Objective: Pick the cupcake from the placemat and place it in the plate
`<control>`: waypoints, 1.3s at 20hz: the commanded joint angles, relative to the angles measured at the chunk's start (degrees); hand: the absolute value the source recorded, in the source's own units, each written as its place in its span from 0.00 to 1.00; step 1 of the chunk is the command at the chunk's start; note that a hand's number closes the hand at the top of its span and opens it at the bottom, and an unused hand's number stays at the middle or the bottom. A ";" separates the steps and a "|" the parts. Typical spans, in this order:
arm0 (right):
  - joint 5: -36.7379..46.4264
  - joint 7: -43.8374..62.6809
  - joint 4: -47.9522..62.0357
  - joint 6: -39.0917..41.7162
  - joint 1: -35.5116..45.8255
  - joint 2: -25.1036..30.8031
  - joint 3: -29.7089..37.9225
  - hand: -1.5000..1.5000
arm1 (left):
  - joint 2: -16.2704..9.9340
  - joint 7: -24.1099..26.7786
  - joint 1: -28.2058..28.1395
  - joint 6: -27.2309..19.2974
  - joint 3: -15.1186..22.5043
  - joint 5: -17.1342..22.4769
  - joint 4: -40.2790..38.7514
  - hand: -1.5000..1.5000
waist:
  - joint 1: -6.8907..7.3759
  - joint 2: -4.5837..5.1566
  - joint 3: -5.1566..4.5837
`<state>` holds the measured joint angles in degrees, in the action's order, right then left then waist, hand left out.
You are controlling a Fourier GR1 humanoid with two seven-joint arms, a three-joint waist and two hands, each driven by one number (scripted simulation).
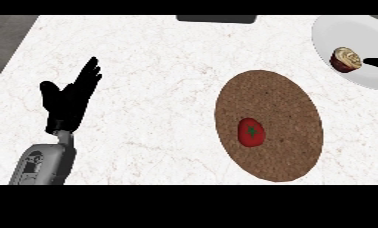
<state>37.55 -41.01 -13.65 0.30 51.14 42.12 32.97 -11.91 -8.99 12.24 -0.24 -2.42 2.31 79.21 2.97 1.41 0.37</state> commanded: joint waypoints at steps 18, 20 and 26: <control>-13.31 0.78 5.33 28.59 -3.43 7.31 10.34 0.00 | -0.64 0.82 0.41 1.22 -0.90 0.03 -0.72 0.50 | -0.15 0.07 0.00; -13.58 2.86 5.28 29.58 -1.80 8.35 10.48 0.00 | 1.97 -0.28 1.44 -1.94 0.77 -1.89 -0.32 0.50 | 0.16 0.25 0.06; -14.78 2.40 4.73 29.09 -4.64 10.59 11.51 0.00 | -0.36 -1.65 1.07 1.21 -0.89 0.59 0.59 0.50 | 0.68 0.39 0.16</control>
<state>23.56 -36.30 -8.81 27.73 47.82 51.90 43.72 -11.66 -8.95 12.52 0.04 -2.88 1.98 79.49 3.22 1.59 0.44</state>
